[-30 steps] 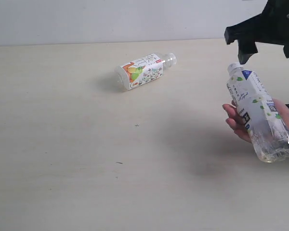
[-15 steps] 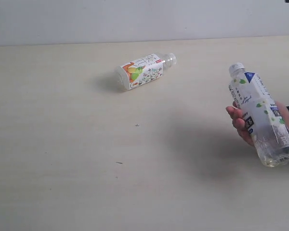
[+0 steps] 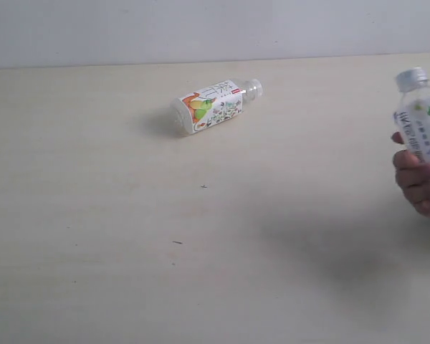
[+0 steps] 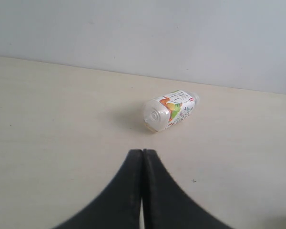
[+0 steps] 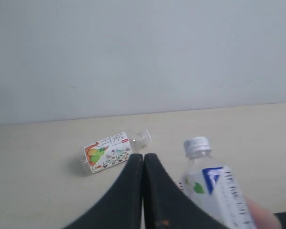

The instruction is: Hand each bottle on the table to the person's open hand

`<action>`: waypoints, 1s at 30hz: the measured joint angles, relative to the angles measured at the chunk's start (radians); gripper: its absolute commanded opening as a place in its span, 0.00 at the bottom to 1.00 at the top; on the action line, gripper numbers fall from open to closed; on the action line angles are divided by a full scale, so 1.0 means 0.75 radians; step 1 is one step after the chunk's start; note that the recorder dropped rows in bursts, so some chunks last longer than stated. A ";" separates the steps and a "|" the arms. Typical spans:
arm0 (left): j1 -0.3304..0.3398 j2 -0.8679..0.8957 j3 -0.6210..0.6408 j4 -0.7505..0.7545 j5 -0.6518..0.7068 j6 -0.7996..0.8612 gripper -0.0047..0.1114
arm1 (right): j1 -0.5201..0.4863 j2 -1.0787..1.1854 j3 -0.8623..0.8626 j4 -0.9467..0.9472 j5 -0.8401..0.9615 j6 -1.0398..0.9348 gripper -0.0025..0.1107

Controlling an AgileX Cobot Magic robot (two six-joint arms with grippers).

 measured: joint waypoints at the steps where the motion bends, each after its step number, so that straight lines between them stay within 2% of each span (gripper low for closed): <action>1: 0.000 0.000 0.000 0.000 0.000 0.000 0.04 | 0.000 -0.028 0.043 0.009 -0.031 0.018 0.02; 7: 0.000 0.000 0.000 0.000 0.000 0.000 0.04 | 0.000 -0.099 0.249 0.060 -0.179 0.045 0.02; 12: 0.000 0.000 0.000 0.000 0.000 0.000 0.04 | 0.000 -0.099 0.438 0.065 -0.418 0.049 0.02; 14: 0.000 0.000 0.000 0.000 0.000 0.000 0.04 | 0.000 -0.099 0.471 0.065 -0.426 0.049 0.02; 30: 0.000 0.000 0.000 0.000 0.000 0.000 0.04 | 0.000 -0.099 0.482 0.065 -0.443 0.049 0.02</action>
